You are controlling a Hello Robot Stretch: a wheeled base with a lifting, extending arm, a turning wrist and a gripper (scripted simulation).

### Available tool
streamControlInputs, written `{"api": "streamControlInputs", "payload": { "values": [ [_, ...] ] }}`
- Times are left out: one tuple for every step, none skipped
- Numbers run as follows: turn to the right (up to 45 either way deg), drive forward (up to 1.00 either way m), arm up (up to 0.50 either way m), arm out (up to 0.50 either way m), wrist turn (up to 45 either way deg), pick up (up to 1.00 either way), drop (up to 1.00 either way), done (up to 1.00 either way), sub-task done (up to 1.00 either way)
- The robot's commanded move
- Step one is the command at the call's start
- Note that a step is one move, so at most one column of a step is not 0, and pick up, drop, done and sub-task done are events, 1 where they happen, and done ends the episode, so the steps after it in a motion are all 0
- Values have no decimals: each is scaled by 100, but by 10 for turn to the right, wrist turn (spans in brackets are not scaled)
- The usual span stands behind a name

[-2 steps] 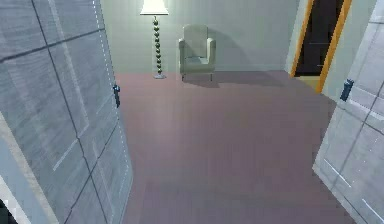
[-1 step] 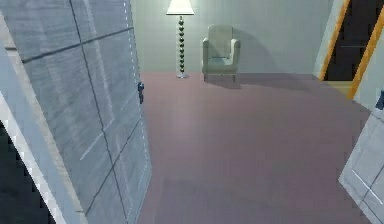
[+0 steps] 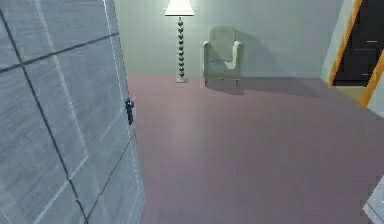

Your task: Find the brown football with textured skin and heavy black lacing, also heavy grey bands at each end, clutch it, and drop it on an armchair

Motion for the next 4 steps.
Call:
{"api": "streamControlInputs", "payload": {
  "values": [
    [0,100,0,0,0,0,0,0,0],
    [90,0,0,0,0,0,0,0,0],
    [0,30,0,0,0,0,0,0,0],
    [-450,0,0,0,0,0,0,0,0]
  ]
}}
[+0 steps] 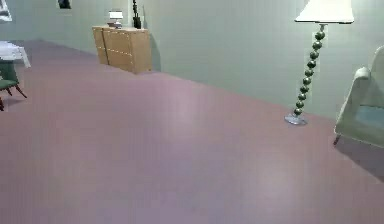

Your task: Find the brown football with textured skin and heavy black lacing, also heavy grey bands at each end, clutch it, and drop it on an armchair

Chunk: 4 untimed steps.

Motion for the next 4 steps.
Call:
{"api": "streamControlInputs", "payload": {
  "values": [
    [-270,0,0,0,0,0,0,0,0],
    [-30,0,0,0,0,0,0,0,0],
    [450,0,0,0,0,0,0,0,0],
    [450,0,0,0,0,0,0,0,0]
  ]
}}
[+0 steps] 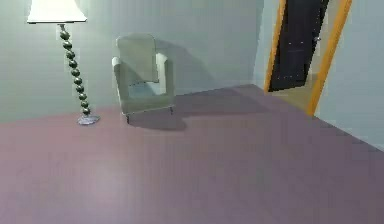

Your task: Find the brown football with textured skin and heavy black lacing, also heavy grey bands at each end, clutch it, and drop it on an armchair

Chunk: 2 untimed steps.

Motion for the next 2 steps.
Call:
{"api": "streamControlInputs", "payload": {
  "values": [
    [450,0,0,0,0,0,0,0,0],
    [210,0,0,0,0,0,0,0,0]
  ]
}}
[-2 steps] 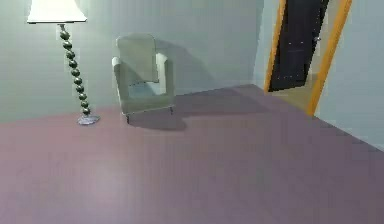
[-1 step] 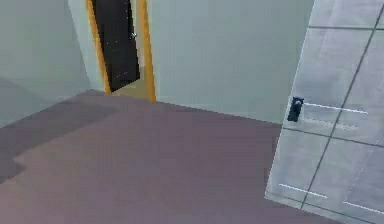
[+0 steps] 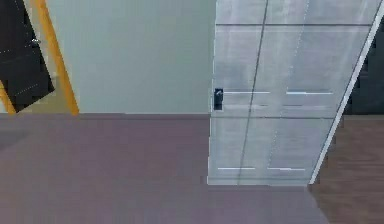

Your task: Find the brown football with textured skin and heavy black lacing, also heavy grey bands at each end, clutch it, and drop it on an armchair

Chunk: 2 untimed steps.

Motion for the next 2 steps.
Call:
{"api": "streamControlInputs", "payload": {
  "values": [
    [0,20,0,0,0,0,0,0,0],
    [-450,0,0,0,0,0,0,0,0]
  ]
}}
